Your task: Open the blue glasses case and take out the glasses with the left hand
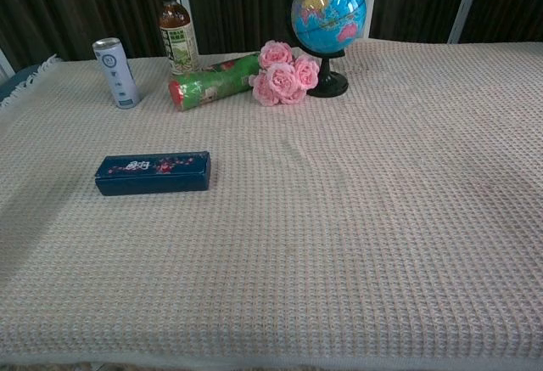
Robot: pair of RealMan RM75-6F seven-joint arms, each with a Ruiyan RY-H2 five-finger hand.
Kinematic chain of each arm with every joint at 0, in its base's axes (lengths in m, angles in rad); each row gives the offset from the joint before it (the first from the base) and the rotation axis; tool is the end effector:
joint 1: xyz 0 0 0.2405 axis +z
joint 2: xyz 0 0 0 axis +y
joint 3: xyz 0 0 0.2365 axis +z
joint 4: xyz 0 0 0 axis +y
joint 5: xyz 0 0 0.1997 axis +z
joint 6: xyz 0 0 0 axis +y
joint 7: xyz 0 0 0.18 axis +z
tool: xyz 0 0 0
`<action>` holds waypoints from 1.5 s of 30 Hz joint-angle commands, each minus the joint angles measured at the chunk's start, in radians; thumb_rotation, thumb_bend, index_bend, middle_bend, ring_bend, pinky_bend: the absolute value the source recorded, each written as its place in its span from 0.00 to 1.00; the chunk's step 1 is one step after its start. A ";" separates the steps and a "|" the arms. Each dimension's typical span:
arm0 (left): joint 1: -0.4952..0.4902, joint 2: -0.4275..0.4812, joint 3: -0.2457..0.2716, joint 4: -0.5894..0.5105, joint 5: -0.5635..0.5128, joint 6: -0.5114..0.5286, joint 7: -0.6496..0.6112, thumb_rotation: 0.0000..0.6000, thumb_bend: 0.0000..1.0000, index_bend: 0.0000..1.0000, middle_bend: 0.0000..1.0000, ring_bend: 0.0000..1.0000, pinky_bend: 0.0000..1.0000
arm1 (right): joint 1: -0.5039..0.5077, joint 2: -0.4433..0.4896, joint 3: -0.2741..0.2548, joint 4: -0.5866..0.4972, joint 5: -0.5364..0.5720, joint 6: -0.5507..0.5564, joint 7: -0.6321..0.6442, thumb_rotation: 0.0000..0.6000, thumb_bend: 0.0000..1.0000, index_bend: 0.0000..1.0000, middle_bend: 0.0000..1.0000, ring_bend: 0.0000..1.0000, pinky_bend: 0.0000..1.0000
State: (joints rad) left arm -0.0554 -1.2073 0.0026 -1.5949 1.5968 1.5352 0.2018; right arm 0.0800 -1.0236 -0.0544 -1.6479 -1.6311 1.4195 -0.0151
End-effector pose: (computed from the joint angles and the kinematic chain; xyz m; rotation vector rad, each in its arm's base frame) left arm -0.2751 0.1948 0.1282 -1.4914 -0.7786 -0.8386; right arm -0.2859 -0.1886 0.1485 1.6053 -0.9216 0.7935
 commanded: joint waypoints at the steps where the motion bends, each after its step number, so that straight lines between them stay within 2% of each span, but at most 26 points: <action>1: -0.009 -0.004 -0.004 0.002 -0.003 -0.013 0.005 1.00 0.37 0.00 0.00 0.00 0.00 | -0.001 0.001 0.003 0.000 0.013 -0.006 -0.005 1.00 0.00 0.00 0.00 0.00 0.00; 6: -0.022 -0.015 0.008 0.001 0.013 -0.034 0.006 1.00 0.37 0.00 0.00 0.00 0.00 | 0.000 0.005 0.000 -0.005 0.007 -0.007 0.003 1.00 0.00 0.00 0.00 0.00 0.00; 11: -0.081 -0.065 0.010 0.039 0.056 -0.099 -0.070 1.00 0.37 0.00 0.00 0.00 0.00 | 0.002 0.005 -0.006 -0.002 0.003 -0.017 0.000 1.00 0.00 0.00 0.00 0.00 0.00; 14: -0.139 -0.114 -0.017 0.068 0.052 -0.159 -0.091 1.00 0.37 0.01 0.00 0.00 0.00 | 0.005 0.005 -0.003 -0.004 0.007 -0.021 0.003 1.00 0.00 0.00 0.00 0.00 0.00; 18: -0.222 -0.196 -0.066 0.118 0.045 -0.224 -0.110 1.00 0.37 0.10 0.00 0.00 0.00 | 0.009 0.004 0.001 -0.004 0.009 -0.023 0.007 1.00 0.00 0.00 0.00 0.00 0.00; 26: -0.322 -0.312 -0.113 0.177 0.003 -0.308 -0.137 1.00 0.37 0.25 0.00 0.00 0.00 | 0.015 0.004 0.008 -0.004 0.030 -0.039 0.004 1.00 0.00 0.00 0.00 0.00 0.00; 33: -0.382 -0.418 -0.131 0.273 -0.048 -0.366 -0.127 1.00 0.36 0.29 0.00 0.00 0.00 | 0.020 0.026 0.009 0.001 0.026 -0.041 0.037 1.00 0.00 0.00 0.00 0.00 0.00; 41: -0.432 -0.525 -0.165 0.400 -0.081 -0.359 -0.141 1.00 0.36 0.34 0.00 0.00 0.00 | 0.022 0.034 0.009 0.005 0.027 -0.042 0.053 1.00 0.00 0.00 0.00 0.00 0.00; 45: -0.460 -0.568 -0.178 0.464 -0.114 -0.390 -0.154 1.00 0.36 0.36 0.00 0.00 0.00 | 0.021 0.035 0.009 0.009 0.027 -0.041 0.056 1.00 0.00 0.00 0.00 0.00 0.00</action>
State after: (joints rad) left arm -0.4988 -1.7549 -0.1660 -1.1552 1.5002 1.1603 0.0543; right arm 0.1009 -0.9888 -0.0460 -1.6392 -1.6047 1.3784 0.0408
